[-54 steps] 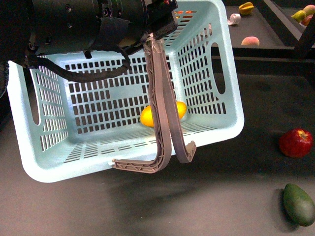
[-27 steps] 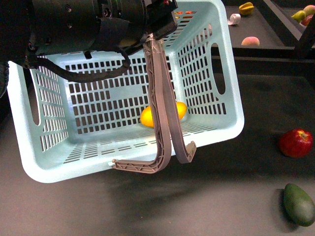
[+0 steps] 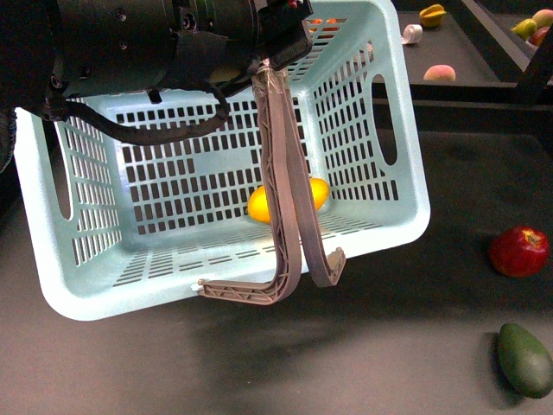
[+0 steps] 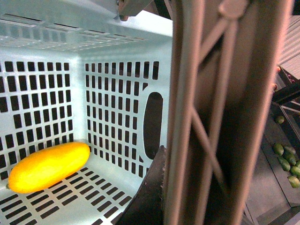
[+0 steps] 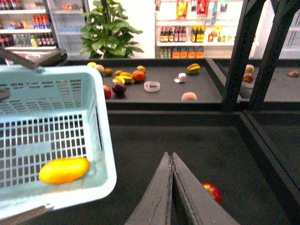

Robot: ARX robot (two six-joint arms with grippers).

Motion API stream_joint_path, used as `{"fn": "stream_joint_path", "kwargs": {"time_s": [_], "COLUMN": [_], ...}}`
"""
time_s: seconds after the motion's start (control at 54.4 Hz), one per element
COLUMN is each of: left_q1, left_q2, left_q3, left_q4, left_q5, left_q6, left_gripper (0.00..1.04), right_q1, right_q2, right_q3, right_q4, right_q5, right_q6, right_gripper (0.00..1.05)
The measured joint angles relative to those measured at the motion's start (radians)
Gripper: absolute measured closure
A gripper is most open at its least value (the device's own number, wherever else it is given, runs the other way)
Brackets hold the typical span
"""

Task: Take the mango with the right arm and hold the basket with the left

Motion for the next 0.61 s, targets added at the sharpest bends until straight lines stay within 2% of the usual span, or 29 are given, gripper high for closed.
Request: {"fn": "stream_joint_path", "kwargs": {"time_s": [0.055, 0.57, 0.606], "left_q1": [0.0, 0.0, 0.0], "left_q2": [0.0, 0.0, 0.0], "left_q3": [0.0, 0.0, 0.0], "left_q4": [0.0, 0.0, 0.0], "left_q5": [0.001, 0.0, 0.001], "left_q6": [0.0, 0.001, 0.0], "left_gripper": [0.99, 0.99, 0.99], "right_q1": [0.0, 0.0, 0.0], "right_q2": [-0.064, -0.076, -0.076], "right_q3": [0.0, 0.0, 0.0], "right_q4": [-0.047, -0.051, -0.051], "right_q5": [0.0, 0.0, 0.0], "right_q6": [0.0, 0.0, -0.002], "right_gripper": [1.03, 1.03, 1.0]}}
